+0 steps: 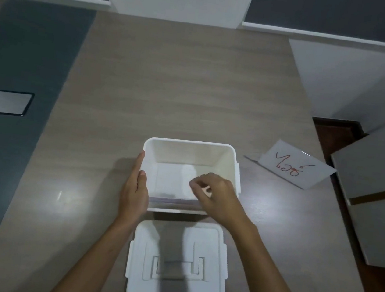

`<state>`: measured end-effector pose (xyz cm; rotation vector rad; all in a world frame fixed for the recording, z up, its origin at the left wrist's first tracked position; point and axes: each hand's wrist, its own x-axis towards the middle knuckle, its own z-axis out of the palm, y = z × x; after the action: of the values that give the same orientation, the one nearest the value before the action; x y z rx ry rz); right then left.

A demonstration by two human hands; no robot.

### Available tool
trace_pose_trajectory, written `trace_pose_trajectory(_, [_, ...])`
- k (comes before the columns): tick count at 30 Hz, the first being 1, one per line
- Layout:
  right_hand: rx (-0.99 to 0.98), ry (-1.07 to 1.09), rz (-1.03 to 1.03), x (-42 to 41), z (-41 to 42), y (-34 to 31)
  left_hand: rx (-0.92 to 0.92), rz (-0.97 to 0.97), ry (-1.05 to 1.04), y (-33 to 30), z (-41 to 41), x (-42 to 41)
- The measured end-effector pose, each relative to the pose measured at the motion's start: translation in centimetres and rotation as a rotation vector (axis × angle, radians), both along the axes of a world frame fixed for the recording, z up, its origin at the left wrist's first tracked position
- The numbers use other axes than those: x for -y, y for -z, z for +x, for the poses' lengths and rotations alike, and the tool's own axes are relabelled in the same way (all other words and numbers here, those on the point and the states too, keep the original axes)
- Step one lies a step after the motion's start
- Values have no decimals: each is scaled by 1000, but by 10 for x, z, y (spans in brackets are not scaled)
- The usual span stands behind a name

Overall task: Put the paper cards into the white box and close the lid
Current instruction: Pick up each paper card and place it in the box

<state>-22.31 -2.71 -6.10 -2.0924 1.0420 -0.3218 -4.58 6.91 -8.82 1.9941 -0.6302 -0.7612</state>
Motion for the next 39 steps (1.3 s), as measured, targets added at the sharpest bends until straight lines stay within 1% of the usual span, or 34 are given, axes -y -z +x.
trace_pose_trajectory(3, [111, 222, -229, 32, -19, 0, -3, 7, 4, -2, -4, 7])
trace_pose_trajectory(6, [60, 444, -340, 72, -46, 3, 7, 15, 8, -3, -11, 15])
trace_pose_trajectory(9, [-95, 609, -346, 111, -78, 15, 22, 7, 23, 0, -17, 23])
trace_pose_trajectory(12, [-235, 730, -268, 139, -109, 26, 23, 1, 34, 1, -21, 30])
trace_pose_trajectory(16, [-380, 767, -271, 162, -136, 35, 25, -12, 54, 3, -24, 34])
trace_pose_trajectory(19, [-403, 782, -301, 167, -144, 38, 31, -8, 61, 2, -26, 37])
trace_pose_trajectory(21, [-356, 802, -336, 167, -145, 37, 32, -5, 69, 1, -27, 39])
trace_pose_trajectory(25, [-217, 802, -274, 154, -138, 28, 28, -4, 73, 1, -28, 41])
trace_pose_trajectory(28, [-102, 824, -320, 144, -124, 14, 23, -14, 79, 1, -28, 41])
trace_pose_trajectory(31, [32, 799, -391, 136, -103, -9, 8, -27, 73, 0, -28, 42])
trace_pose_trajectory(33, [164, 750, -485, 129, -87, -28, 3, -33, 76, 0, -28, 41])
trace_pose_trajectory(36, [347, 618, -613, 115, -64, -57, 5, -45, 78, 1, -27, 41])
trace_pose_trajectory(39, [416, 463, -665, 90, -43, -78, 0, -51, 80, 1, -26, 40])
